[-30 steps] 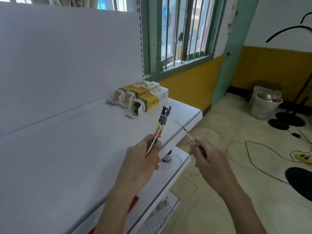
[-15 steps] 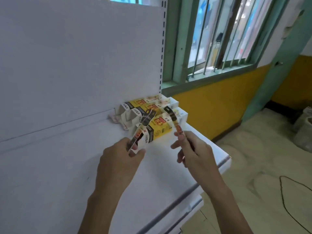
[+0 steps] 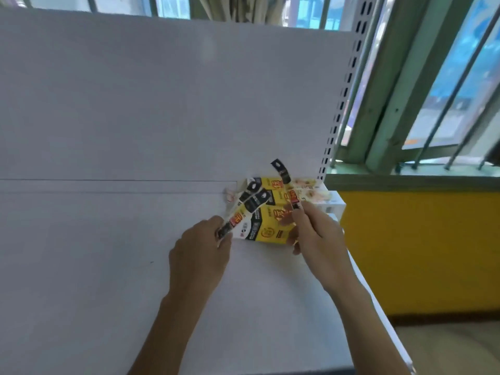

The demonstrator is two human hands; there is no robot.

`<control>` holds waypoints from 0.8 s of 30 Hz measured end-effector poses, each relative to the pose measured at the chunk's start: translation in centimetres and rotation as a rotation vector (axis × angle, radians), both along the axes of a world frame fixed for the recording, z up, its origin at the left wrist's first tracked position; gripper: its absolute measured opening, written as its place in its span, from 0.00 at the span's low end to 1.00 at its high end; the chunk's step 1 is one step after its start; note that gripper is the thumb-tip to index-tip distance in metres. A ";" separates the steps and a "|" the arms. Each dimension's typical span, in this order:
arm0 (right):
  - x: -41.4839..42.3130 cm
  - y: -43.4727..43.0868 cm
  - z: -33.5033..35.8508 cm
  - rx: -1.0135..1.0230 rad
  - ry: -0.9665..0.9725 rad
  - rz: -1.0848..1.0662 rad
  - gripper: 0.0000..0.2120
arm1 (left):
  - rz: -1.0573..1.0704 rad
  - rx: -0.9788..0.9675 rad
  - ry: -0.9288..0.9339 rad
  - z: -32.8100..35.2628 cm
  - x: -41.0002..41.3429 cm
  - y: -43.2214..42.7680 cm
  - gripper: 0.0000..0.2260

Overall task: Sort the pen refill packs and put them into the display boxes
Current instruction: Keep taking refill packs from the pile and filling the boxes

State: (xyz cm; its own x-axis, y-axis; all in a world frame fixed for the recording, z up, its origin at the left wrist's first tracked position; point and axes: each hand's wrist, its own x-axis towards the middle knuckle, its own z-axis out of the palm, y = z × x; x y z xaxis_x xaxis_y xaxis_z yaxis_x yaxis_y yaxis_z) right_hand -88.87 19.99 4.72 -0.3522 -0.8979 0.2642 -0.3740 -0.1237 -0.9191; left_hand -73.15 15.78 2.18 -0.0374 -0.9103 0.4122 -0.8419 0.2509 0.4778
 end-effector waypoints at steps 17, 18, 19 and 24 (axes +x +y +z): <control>-1.2 2.1 8.7 -0.730 -0.273 0.067 0.08 | -0.410 -0.741 0.596 4.2 -3.0 3.3 0.08; -0.9 1.9 8.6 -0.757 -0.292 0.078 0.07 | -0.412 -0.735 0.608 4.2 -3.0 3.4 0.07; -0.5 1.7 8.4 -0.778 -0.278 0.080 0.06 | -0.406 -0.734 0.619 4.2 -2.9 3.5 0.05; 0.9 0.1 7.1 -0.689 0.236 0.023 0.07 | -0.384 -0.722 0.624 4.0 -2.9 4.1 0.04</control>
